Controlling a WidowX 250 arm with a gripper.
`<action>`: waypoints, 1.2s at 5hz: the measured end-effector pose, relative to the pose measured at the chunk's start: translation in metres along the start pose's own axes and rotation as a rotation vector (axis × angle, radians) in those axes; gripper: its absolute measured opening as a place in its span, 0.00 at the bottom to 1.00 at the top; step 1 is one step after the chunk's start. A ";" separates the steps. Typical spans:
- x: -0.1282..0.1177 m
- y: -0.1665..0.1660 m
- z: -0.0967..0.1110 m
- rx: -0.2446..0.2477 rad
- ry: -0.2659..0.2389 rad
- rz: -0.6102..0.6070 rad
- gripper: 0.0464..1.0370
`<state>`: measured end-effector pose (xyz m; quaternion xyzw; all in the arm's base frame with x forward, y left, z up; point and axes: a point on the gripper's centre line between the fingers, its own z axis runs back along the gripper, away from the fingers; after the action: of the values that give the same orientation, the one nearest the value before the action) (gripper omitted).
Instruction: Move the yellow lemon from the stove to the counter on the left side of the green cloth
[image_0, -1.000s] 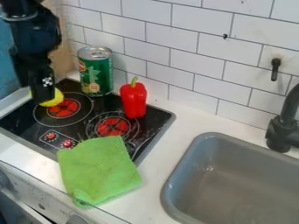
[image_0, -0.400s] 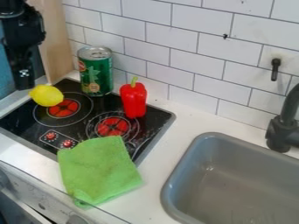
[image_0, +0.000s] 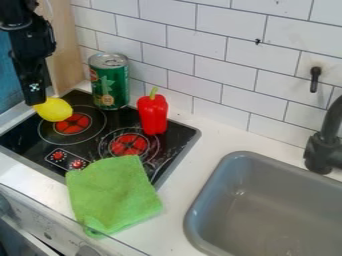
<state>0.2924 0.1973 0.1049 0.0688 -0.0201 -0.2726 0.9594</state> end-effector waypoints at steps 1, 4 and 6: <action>0.007 0.007 -0.011 -0.007 -0.017 -0.007 0.96; 0.015 0.019 -0.040 -0.050 0.001 -0.011 0.96; 0.017 0.026 -0.053 -0.108 0.040 -0.025 0.96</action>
<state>0.3246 0.2168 0.0560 0.0225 0.0149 -0.2840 0.9585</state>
